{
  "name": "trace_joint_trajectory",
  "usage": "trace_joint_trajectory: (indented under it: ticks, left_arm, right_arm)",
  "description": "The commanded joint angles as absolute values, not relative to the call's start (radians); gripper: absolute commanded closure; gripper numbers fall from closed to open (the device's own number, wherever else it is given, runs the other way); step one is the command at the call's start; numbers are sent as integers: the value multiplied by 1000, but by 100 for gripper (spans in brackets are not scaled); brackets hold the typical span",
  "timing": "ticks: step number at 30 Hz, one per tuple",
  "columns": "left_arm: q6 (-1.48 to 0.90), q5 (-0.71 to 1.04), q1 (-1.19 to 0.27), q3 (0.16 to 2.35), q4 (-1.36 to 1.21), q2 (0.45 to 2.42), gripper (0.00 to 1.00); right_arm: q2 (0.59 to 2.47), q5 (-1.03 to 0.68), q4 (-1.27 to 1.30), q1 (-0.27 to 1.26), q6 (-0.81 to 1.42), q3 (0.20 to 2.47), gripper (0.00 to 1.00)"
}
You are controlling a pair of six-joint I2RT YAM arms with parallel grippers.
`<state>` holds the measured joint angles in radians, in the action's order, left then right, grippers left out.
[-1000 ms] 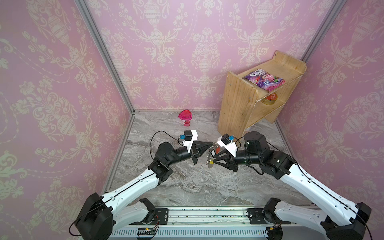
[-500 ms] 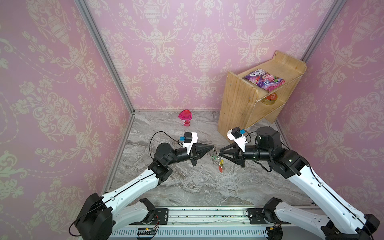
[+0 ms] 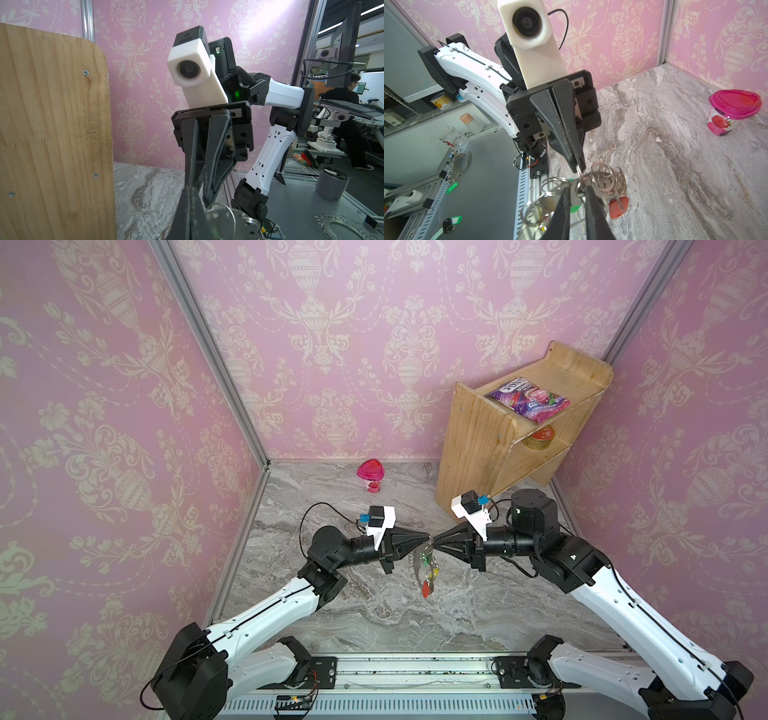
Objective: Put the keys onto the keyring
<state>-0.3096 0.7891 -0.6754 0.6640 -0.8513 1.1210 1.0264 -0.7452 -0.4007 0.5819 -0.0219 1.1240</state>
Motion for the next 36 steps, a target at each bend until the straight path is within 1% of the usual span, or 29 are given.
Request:
trace_joint_trajectory:
  ticks: [1, 16, 28, 36]
  left_arm:
    - [-345, 831, -673, 684, -919, 1123, 100]
    - [-366, 853, -674, 690, -931, 1134, 100]
    - [-358, 841, -673, 688, -930, 1121, 100]
    - [-355, 838, -674, 685, -930, 1117, 100]
  right_arm:
    - [1033, -763, -373, 578, -12, 1121, 86]
    - [1042, -796, -333, 578, 10, 1104, 94]
    - [1034, -804, -317, 579, 30, 1084, 90]
    - [1030, -804, -307, 579, 43, 1075, 91]
